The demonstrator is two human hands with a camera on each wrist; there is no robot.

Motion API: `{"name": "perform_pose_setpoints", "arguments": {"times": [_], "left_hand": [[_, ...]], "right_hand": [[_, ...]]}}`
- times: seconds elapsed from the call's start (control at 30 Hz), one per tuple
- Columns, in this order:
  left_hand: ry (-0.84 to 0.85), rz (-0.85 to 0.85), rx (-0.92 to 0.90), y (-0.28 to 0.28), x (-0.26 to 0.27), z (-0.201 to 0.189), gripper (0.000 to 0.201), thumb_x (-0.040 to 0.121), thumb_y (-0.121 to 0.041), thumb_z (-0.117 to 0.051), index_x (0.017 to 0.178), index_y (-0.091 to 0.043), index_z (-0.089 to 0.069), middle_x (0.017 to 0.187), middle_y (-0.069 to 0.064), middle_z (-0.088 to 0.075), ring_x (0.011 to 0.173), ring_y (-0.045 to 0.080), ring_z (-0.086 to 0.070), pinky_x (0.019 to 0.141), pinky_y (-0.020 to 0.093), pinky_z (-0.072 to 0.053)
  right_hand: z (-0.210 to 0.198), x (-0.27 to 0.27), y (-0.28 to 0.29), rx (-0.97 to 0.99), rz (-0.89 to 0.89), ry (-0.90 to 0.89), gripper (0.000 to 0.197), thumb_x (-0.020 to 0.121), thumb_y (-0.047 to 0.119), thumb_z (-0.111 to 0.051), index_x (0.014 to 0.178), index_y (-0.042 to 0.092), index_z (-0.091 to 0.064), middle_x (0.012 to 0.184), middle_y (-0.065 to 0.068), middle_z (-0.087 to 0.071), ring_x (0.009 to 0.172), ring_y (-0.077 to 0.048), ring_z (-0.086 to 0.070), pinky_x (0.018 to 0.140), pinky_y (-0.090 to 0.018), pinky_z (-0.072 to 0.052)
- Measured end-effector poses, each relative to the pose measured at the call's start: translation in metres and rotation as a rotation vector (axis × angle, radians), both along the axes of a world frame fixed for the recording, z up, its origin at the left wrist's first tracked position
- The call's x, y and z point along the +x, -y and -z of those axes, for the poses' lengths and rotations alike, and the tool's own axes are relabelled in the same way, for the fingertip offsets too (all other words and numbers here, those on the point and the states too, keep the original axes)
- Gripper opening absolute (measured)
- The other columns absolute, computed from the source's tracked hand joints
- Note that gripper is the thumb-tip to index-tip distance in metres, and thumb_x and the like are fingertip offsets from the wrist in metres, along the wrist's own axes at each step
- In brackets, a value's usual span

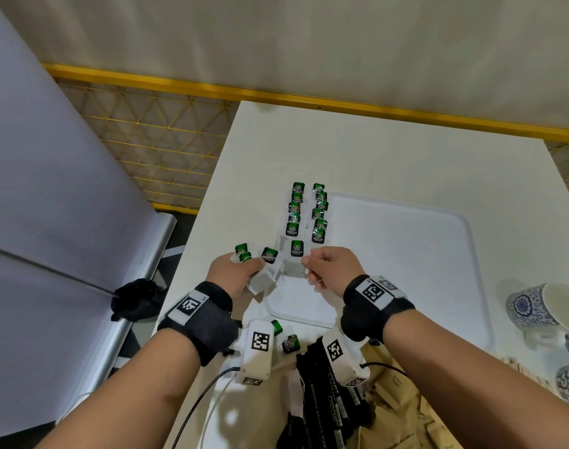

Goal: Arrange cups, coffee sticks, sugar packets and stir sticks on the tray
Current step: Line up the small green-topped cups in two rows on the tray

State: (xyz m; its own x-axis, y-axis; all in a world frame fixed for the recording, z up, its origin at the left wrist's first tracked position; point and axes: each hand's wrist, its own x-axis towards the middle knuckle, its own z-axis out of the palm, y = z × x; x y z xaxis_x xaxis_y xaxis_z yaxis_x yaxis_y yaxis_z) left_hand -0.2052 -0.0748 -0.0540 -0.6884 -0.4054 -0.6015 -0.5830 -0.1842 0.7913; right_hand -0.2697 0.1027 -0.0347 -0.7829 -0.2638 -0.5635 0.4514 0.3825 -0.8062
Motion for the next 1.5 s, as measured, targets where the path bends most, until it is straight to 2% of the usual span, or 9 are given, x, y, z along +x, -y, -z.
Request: {"name": "perform_pose_setpoints", "arguments": {"times": [0.13,0.37,0.6,0.8,0.93,1.07,1.23,1.37,1.5], "left_hand": [[-0.011,-0.026,0.009,0.006,0.004,-0.002,0.01,0.084,-0.011,-0.069,0.074,-0.012,-0.065,0.08,0.012,-0.068,0.079,0.027,-0.061,0.076,0.037,-0.048],[-0.015,-0.005,0.027,0.003,0.005,-0.005,0.007,0.084,-0.011,-0.069,0.077,-0.011,-0.066,0.083,0.014,-0.069,0.081,0.028,-0.062,0.079,0.04,-0.049],[0.002,0.012,0.036,-0.004,0.0,-0.008,0.008,0.083,-0.012,-0.069,0.076,-0.012,-0.066,0.085,0.015,-0.07,0.081,0.029,-0.063,0.081,0.043,-0.051],[0.004,0.003,0.084,-0.011,-0.002,-0.012,0.004,0.086,-0.01,-0.066,0.081,-0.01,-0.066,0.083,0.015,-0.069,0.069,0.027,-0.063,0.063,0.033,-0.052],[-0.007,-0.021,0.123,-0.016,-0.004,-0.013,0.005,0.086,-0.008,-0.065,0.083,-0.012,-0.067,0.087,0.016,-0.07,0.073,0.028,-0.065,0.068,0.036,-0.055],[-0.018,-0.062,0.176,-0.025,-0.007,-0.016,0.006,0.086,-0.004,-0.064,0.083,-0.009,-0.066,0.079,0.011,-0.069,0.064,0.023,-0.065,0.055,0.029,-0.055],[-0.04,-0.04,0.194,-0.041,-0.01,-0.021,0.01,0.087,-0.001,-0.062,0.079,-0.006,-0.063,0.06,0.008,-0.063,0.039,0.011,-0.058,0.038,0.017,-0.043],[-0.06,-0.044,0.203,-0.041,-0.009,-0.025,0.016,0.084,0.003,-0.061,0.091,-0.008,-0.071,0.075,0.009,-0.068,0.059,0.018,-0.059,0.042,0.017,-0.045],[-0.052,-0.053,0.212,-0.034,-0.008,-0.023,0.017,0.083,0.002,-0.063,0.089,-0.012,-0.071,0.093,0.013,-0.071,0.078,0.023,-0.064,0.061,0.024,-0.054]], "right_hand": [[0.003,-0.006,0.01,0.022,-0.016,0.007,0.031,0.091,0.012,-0.061,0.062,0.012,-0.055,0.064,-0.015,-0.055,0.052,-0.021,-0.046,0.05,-0.028,-0.042],[0.002,-0.009,0.02,0.042,0.077,0.05,0.015,0.09,0.005,-0.061,0.085,0.013,-0.049,0.064,-0.011,-0.056,0.044,-0.016,-0.045,0.04,-0.022,-0.038],[0.008,-0.011,0.02,0.141,0.113,-0.027,0.028,0.088,0.009,-0.062,0.08,0.019,-0.037,0.065,-0.011,-0.056,0.045,-0.019,-0.045,0.035,-0.02,-0.031],[0.01,-0.012,0.021,0.159,0.088,-0.066,0.028,0.086,0.012,-0.065,0.074,0.018,-0.04,0.068,-0.01,-0.061,0.049,-0.021,-0.05,0.04,-0.021,-0.038],[0.005,-0.009,0.012,0.262,-0.024,-0.265,0.021,0.086,0.025,-0.066,0.077,0.018,-0.049,0.068,0.004,-0.053,0.058,-0.01,-0.047,0.053,-0.02,-0.035],[0.0,0.001,0.004,-0.017,0.04,-0.103,0.012,0.094,0.021,-0.054,0.094,0.013,-0.064,0.071,-0.002,-0.06,0.058,-0.013,-0.051,0.051,-0.017,-0.039],[0.003,0.006,-0.008,-0.02,0.021,-0.056,0.019,0.09,0.022,-0.064,0.072,0.017,-0.062,0.059,-0.004,-0.056,0.06,-0.019,-0.05,0.052,-0.026,-0.041],[0.0,-0.003,-0.02,-0.013,0.123,0.009,0.012,0.092,0.014,-0.061,0.08,0.011,-0.061,0.06,-0.008,-0.055,0.05,-0.017,-0.045,0.046,-0.024,-0.039],[0.001,-0.016,-0.024,0.041,0.162,0.007,0.007,0.091,0.012,-0.062,0.087,0.006,-0.064,0.062,-0.007,-0.057,0.045,-0.012,-0.046,0.043,-0.021,-0.04]]}}
